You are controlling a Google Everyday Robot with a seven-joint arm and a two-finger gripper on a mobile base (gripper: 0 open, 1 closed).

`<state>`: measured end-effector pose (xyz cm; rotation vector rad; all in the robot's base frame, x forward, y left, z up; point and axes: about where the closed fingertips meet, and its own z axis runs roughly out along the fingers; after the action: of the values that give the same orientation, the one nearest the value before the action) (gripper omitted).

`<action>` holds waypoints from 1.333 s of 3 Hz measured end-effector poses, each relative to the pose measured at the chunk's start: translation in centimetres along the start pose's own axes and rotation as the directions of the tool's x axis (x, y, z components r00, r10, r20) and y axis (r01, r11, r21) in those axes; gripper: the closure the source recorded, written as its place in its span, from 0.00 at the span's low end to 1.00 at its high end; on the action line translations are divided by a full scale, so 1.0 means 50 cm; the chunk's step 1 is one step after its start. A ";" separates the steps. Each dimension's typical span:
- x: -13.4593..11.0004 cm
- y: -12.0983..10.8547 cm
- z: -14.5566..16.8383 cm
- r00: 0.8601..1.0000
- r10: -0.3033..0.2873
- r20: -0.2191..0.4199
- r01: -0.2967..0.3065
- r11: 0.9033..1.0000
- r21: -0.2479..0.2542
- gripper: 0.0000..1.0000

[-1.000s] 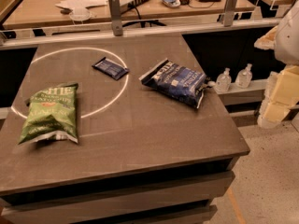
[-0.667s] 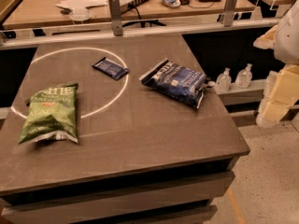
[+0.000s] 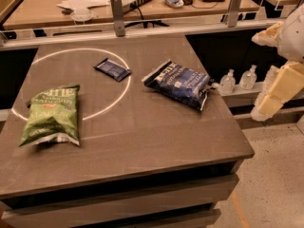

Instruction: Pick blue chip bag

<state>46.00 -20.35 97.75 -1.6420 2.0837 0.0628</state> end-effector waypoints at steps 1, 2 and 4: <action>-0.031 -0.039 0.066 0.973 0.117 0.201 -0.122 0.993 0.010 0.00; -0.055 -0.072 0.110 0.936 0.201 0.288 -0.217 0.976 0.024 0.00; -0.100 -0.120 0.236 0.925 0.242 0.292 -0.256 0.967 0.011 0.00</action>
Offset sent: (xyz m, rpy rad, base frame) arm 0.0865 0.0419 -0.0400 0.4592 -0.0905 -0.2312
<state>56.36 -13.66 90.87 -1.2450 2.0337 0.3146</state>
